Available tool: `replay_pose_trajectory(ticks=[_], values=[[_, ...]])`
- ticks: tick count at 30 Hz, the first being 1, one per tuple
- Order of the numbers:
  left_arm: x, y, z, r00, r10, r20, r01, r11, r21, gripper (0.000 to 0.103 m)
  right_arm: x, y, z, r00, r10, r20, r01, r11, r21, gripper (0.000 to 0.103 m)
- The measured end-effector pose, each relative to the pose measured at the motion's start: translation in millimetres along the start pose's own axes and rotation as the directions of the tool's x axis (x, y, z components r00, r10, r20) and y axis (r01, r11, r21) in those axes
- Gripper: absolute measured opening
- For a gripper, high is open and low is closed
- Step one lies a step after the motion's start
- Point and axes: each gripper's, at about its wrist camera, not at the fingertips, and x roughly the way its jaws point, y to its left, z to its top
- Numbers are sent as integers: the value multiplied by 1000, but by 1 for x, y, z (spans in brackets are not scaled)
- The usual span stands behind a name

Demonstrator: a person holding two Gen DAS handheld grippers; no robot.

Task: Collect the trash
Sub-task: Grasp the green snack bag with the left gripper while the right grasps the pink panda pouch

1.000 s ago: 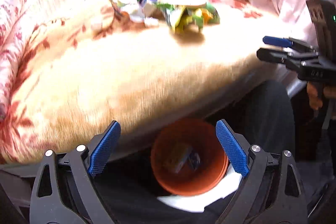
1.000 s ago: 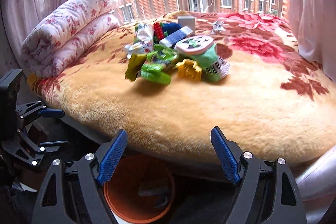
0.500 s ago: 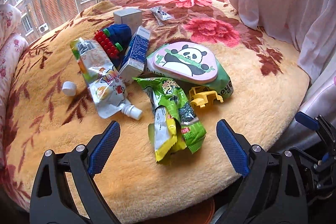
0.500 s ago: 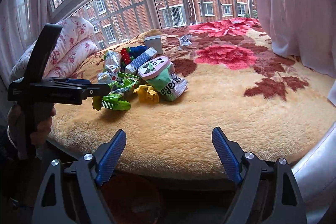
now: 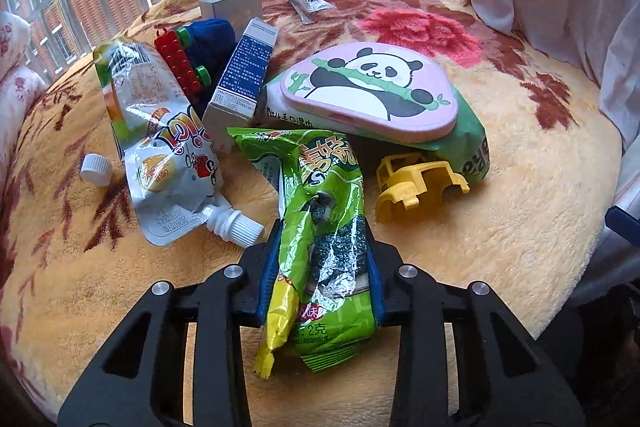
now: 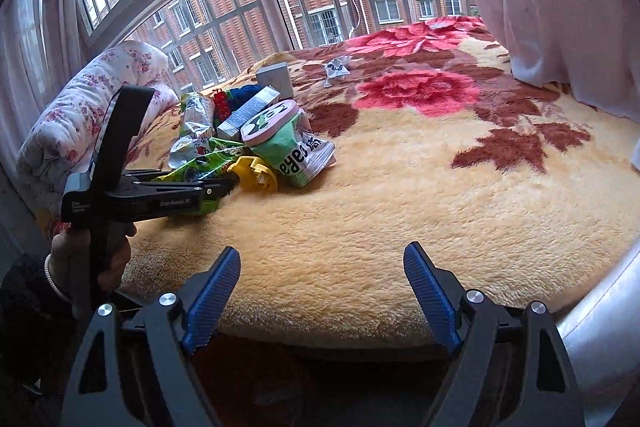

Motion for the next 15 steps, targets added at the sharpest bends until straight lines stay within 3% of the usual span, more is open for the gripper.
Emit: replay_pose_trajectory(ticks=[9,12,15], values=[[-72,5,-28,987,-78,139,80,997,-7,28,15,19,24,1000,30,8,-30,998,-54,82],[-90,11,-43,985,-68,160,72,997,-19,28,25,31,41,999,42,4,-41,994,-99,82],[-102,21,-58,985,-15,173,23,999,-43,28,40,44,58,999,38,-5,-38,987,-157,85]])
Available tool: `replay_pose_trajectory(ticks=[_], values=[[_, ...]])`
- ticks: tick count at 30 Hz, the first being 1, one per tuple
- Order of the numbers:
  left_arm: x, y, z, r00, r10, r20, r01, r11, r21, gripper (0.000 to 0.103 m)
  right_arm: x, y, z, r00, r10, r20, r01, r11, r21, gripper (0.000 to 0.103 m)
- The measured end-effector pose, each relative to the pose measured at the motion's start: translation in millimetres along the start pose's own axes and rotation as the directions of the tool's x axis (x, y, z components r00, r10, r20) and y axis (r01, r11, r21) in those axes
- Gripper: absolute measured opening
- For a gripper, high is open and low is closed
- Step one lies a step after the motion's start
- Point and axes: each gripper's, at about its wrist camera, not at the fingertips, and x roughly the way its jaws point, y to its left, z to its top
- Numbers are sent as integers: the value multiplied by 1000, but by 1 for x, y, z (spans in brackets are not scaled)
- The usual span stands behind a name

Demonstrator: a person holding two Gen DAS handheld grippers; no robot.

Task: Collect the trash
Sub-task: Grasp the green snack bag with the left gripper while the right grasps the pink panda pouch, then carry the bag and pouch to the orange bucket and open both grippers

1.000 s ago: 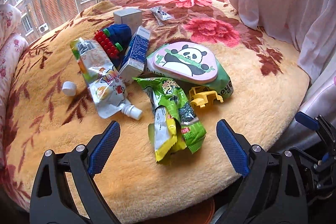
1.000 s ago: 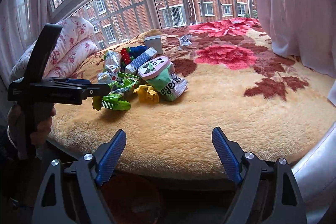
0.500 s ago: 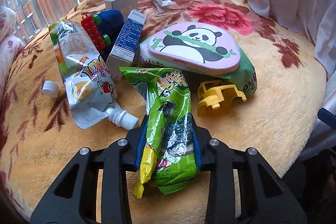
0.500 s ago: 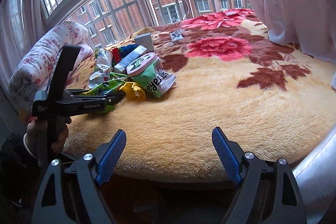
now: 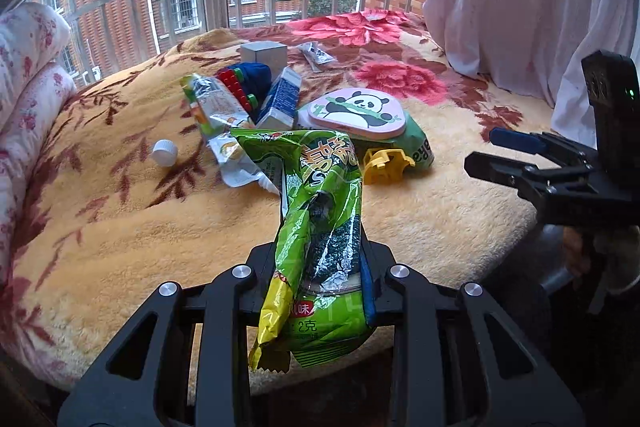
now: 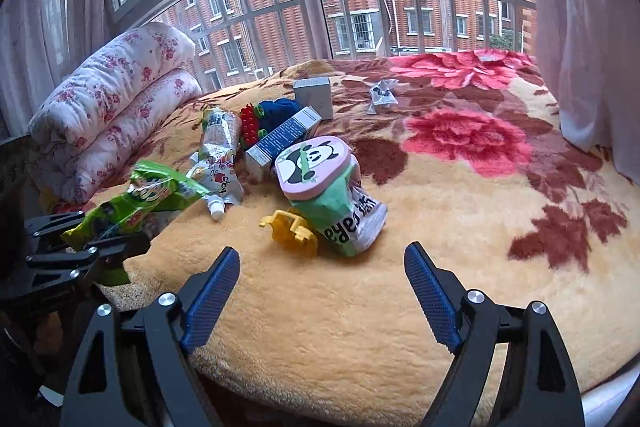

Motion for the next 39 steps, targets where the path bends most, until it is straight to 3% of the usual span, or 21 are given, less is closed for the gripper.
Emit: replay_pose_trajectory(ticks=[4,10,15,21,22,25,29,34,39], values=[[-9,13,-12,997,70,17,-70,998,-3,28,27,10,27,1000,-13,-27,11,998,-68,96],[-9,30,-15,997,80,23,-79,996,-38,28,77,18,54,992,-31,-121,15,991,-130,97],[-6,40,-15,997,73,25,-71,996,-45,28,117,18,62,974,-69,-216,32,984,-174,97],[5,49,-14,998,69,12,-69,996,-58,28,150,12,69,962,-74,-261,30,985,-169,97],[6,49,-15,997,71,10,-70,996,-61,28,154,12,69,960,-72,-270,25,985,-171,96],[10,51,-14,997,77,5,-76,995,-66,28,165,13,67,954,-61,-294,8,984,-179,74],[12,51,-14,996,88,3,-88,994,-70,28,159,15,67,967,-54,-249,10,985,-174,62],[11,49,-14,996,87,1,-87,993,-75,28,128,16,80,988,-93,-123,68,979,-190,60],[3,44,-13,996,87,20,-85,994,-70,28,86,19,95,987,-159,2,157,970,-188,60]])
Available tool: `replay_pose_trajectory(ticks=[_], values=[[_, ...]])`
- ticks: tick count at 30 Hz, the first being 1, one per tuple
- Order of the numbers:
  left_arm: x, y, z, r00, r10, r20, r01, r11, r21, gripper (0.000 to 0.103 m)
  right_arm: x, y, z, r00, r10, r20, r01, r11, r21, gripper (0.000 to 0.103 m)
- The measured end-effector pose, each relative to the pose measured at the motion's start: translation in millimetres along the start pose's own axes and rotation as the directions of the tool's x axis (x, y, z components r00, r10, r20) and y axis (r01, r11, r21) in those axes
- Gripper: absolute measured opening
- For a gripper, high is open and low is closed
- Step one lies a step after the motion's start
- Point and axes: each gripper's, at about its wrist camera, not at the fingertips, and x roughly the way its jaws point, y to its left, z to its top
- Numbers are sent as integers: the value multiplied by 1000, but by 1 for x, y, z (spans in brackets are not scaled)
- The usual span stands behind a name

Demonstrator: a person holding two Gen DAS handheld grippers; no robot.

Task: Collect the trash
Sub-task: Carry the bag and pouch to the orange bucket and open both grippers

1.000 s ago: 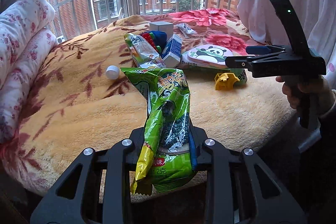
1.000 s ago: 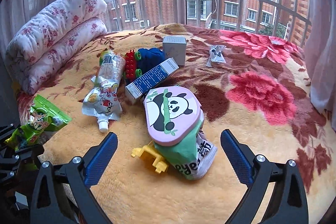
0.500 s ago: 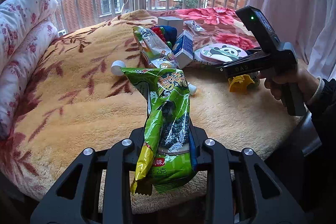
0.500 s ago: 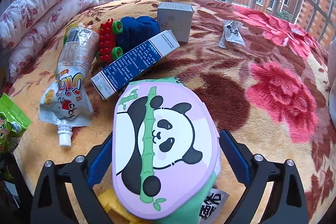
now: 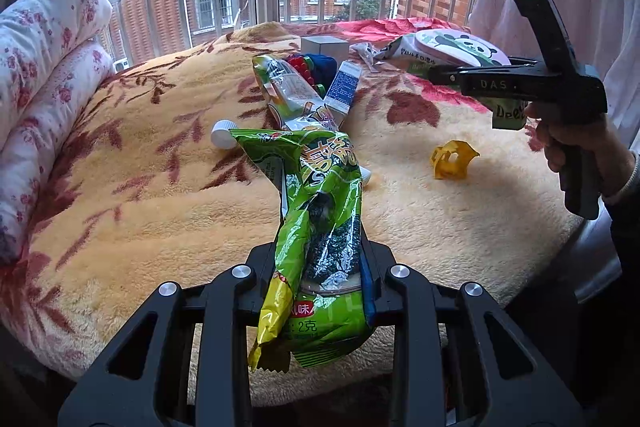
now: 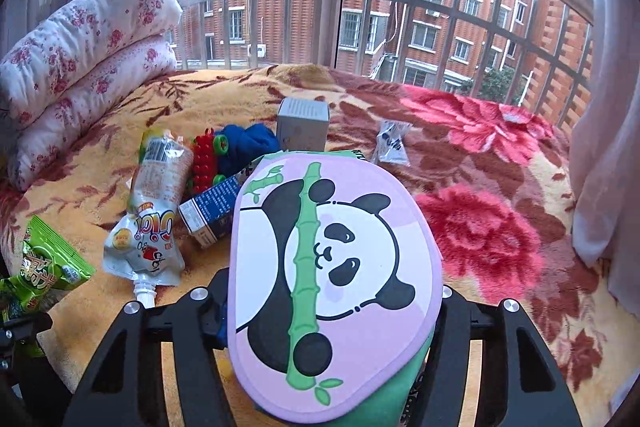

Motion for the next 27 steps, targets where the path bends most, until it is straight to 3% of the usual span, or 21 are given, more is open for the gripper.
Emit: replay_pose_trajectory(ticks=[5,9,12,19,27], values=[[-12,-4,0,1000,-7,20,7,1000,-2,28,-52,4,-2,995,-41,96,38,999,33,60],[-23,-10,-3,999,-12,34,12,1000,9,29,-87,19,-17,992,-48,118,45,999,29,60],[-33,-16,-8,999,-16,41,15,1000,23,29,-109,32,-35,994,-46,98,42,998,42,60],[-59,-27,-37,999,-22,27,20,997,79,29,-162,67,-98,995,87,52,-92,991,94,60],[-72,-34,-87,999,-27,-47,34,988,148,29,-180,89,-170,990,124,-74,-111,981,158,60]])
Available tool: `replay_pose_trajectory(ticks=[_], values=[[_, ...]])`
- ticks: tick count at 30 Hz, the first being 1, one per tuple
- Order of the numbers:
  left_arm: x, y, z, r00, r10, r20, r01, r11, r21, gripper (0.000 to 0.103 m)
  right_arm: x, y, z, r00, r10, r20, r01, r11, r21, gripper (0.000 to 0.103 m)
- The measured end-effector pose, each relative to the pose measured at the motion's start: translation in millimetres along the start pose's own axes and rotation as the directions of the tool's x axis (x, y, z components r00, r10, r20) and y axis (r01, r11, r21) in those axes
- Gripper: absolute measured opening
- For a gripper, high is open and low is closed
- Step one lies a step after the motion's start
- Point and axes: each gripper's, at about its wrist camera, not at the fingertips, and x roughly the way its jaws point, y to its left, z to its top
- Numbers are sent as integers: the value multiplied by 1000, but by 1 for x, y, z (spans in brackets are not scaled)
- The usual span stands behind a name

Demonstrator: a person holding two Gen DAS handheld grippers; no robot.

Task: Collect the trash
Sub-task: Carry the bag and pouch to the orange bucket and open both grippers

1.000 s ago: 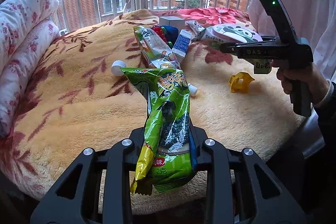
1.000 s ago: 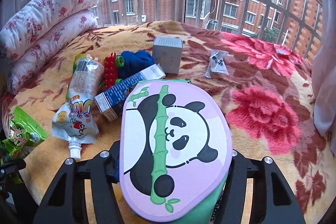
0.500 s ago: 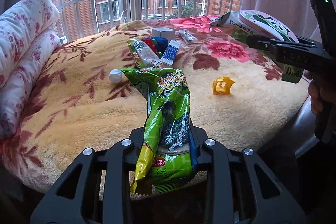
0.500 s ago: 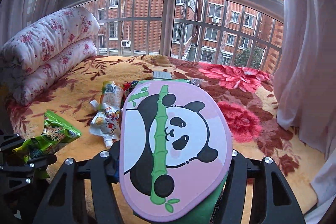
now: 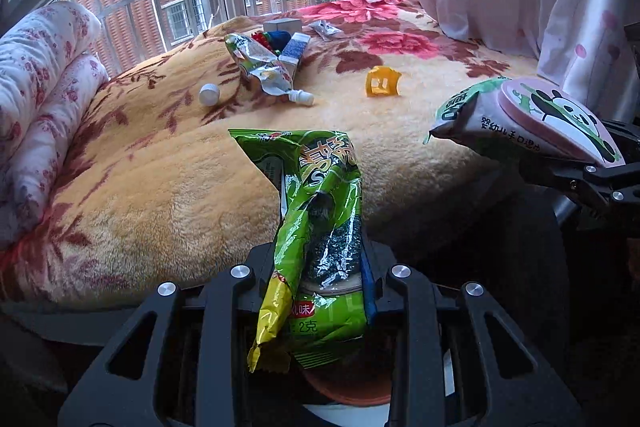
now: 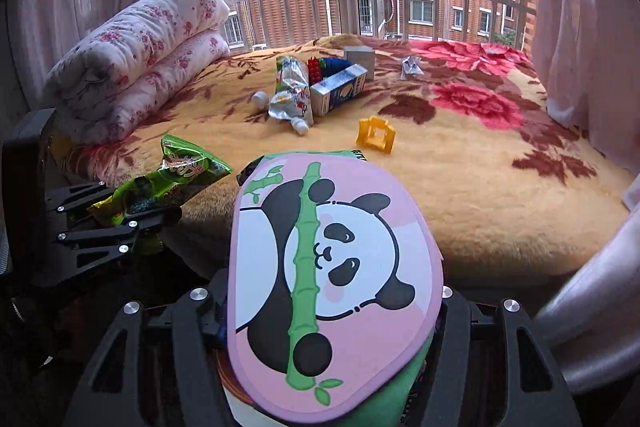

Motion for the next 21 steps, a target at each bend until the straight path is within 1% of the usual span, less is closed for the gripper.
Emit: replay_pose_trajectory(ticks=[2,6,10,12,14,16,19,21], values=[[1,-3,-14,1000,2,-17,-2,1000,22,29,3,-1,-16,999,12,-37,-11,1000,25,60],[10,-10,-40,997,-18,-79,22,999,42,29,16,5,-44,993,23,-117,-19,999,39,60],[18,-16,-64,991,-25,-131,36,996,81,29,30,16,-70,979,39,-198,-37,999,15,60],[25,-16,-74,985,-31,-167,46,996,83,29,38,19,-79,971,50,-233,-49,999,10,60],[34,-14,-82,977,-32,-210,51,995,84,29,48,22,-85,963,49,-264,-50,999,2,60],[44,-12,-90,966,-36,-258,58,995,79,29,61,24,-91,950,50,-309,-56,998,-10,60],[65,-10,-101,939,-54,-339,75,996,49,29,80,29,-100,931,46,-361,-59,998,-27,60],[78,-10,-107,923,-70,-379,89,995,34,29,92,31,-105,923,46,-382,-63,997,-34,60]])
